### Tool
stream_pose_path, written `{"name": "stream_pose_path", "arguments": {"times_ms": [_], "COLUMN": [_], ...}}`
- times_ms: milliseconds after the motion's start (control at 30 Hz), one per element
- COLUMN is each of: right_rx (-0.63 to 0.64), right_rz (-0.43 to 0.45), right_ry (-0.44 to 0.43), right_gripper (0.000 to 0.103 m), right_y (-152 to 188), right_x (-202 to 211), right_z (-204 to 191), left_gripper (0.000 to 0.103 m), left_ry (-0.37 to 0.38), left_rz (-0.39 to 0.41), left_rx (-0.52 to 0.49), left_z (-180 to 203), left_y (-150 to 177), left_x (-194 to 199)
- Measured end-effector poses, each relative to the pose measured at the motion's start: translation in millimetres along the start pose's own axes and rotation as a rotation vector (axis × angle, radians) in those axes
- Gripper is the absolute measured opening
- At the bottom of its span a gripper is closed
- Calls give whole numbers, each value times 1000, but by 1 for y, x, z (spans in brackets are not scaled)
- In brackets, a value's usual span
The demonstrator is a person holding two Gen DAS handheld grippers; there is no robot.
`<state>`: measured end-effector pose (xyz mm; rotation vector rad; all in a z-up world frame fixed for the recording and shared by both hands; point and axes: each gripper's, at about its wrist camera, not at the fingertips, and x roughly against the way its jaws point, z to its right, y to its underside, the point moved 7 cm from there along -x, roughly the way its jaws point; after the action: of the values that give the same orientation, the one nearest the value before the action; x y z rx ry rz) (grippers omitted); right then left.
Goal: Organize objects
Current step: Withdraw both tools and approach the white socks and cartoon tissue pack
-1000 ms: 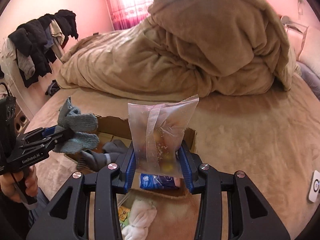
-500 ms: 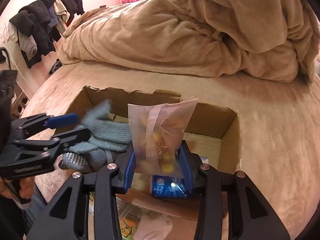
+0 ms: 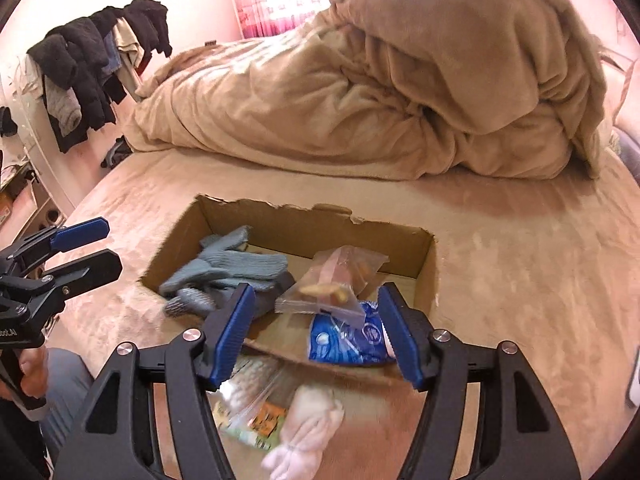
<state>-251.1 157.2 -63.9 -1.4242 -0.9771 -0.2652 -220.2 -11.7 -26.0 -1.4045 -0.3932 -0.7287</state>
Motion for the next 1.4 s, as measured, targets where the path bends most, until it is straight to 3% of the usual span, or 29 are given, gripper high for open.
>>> {"name": "stream_pose_path", "arguments": {"times_ms": [400, 700, 933, 1400], "right_rx": [11, 35, 43, 40], "right_rz": [119, 140, 108, -16], "right_ry": [0, -11, 3, 26], "right_gripper": [67, 67, 67, 67], "right_y": [18, 45, 71, 101], "right_x": [99, 141, 140, 79], "right_z": [-23, -41, -45, -27], "left_gripper": [81, 90, 90, 90], "left_ry": [13, 12, 11, 8], "left_rz": [119, 130, 64, -66], "left_rx": [8, 0, 30, 82], "left_z": [21, 39, 39, 32], "left_y": [16, 45, 76, 114], "left_x": [86, 115, 102, 40]}}
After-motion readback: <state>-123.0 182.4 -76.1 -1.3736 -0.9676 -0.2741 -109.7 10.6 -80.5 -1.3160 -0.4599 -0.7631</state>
